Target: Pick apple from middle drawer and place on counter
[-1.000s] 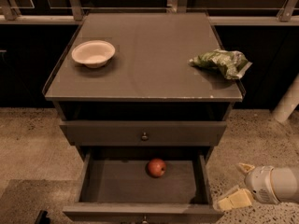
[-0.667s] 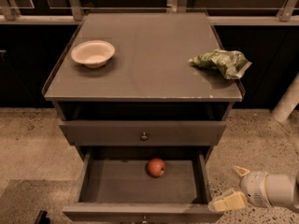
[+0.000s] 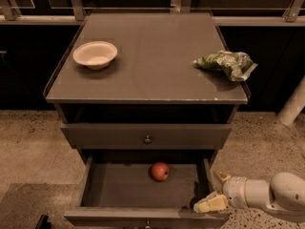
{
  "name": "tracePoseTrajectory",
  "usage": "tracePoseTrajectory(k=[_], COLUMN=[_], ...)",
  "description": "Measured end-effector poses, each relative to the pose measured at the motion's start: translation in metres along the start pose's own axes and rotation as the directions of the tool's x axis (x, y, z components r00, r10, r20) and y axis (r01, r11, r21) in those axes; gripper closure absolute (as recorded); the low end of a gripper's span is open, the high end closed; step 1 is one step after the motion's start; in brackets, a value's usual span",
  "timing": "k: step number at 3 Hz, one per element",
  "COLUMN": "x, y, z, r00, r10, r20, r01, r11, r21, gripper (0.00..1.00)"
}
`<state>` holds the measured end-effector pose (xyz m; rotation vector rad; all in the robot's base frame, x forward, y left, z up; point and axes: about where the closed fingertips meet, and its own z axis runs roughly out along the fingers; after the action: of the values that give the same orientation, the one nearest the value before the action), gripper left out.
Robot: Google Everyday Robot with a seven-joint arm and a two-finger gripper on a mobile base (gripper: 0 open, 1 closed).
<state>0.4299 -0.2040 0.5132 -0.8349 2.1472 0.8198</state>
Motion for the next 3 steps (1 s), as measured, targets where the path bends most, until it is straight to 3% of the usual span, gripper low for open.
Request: tracePoseTrajectory(k=[1,2,3], x=[0.005,0.012,0.013], y=[0.001,-0.003,-0.005], z=[0.005,0.005,0.038], r00=[1.0,0.999,1.0], r10=[0.01,0.034,0.01], r20=[0.002,0.014,0.024], r01=[-0.01,-0.034,-0.01], r11=[0.9999,0.9993,0.9999], r21=[-0.009,0.014,-0.011], gripper=[0.0,0.0,0.0])
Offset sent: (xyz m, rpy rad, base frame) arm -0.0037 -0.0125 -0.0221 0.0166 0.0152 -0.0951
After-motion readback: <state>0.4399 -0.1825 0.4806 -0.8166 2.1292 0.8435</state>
